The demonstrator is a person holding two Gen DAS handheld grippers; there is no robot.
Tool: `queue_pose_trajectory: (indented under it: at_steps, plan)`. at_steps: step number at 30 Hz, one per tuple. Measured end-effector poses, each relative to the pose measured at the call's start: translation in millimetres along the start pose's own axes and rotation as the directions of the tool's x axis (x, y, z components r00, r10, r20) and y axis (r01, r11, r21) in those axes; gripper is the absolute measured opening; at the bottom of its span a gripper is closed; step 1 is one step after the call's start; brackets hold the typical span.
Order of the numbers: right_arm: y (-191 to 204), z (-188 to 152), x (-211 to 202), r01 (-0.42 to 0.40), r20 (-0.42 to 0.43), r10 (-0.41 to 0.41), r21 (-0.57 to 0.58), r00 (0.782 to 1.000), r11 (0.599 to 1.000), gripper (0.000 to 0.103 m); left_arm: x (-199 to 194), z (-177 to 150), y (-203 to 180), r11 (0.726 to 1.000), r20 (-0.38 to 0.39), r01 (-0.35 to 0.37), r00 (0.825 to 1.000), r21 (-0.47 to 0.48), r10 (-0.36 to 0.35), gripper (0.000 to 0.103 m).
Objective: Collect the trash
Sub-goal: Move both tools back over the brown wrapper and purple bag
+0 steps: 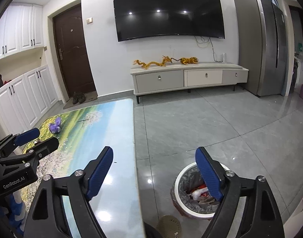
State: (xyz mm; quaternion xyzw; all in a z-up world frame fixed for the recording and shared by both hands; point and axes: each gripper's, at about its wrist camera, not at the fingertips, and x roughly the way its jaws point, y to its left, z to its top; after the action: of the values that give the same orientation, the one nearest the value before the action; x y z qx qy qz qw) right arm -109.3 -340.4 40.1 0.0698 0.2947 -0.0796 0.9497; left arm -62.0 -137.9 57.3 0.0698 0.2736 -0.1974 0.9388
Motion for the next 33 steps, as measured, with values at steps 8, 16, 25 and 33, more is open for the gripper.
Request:
queue_pose_trajectory:
  at_steps: [8,16,25,33]
  plan:
    - [38,-2,-3,-0.006,-0.023,0.005,-0.05,1.0,0.999,0.092,-14,-14,39,0.998,0.012,-0.047,0.999,-0.042,0.048,0.079]
    - [65,2,-8,-0.005,-0.019,0.003,-0.102,1.0,0.995,0.094,-21,-29,74,0.99,0.021,-0.082,0.996,-0.111,0.085,0.083]
    - [85,2,-5,-0.003,-0.02,0.001,-0.128,1.0,0.992,0.096,-24,-43,110,0.975,0.016,-0.147,0.988,-0.164,0.152,0.083]
    - [101,1,9,-0.021,-0.05,0.013,-0.166,0.999,0.986,0.096,-17,-51,129,0.965,-0.011,-0.177,0.984,-0.193,0.178,0.083]
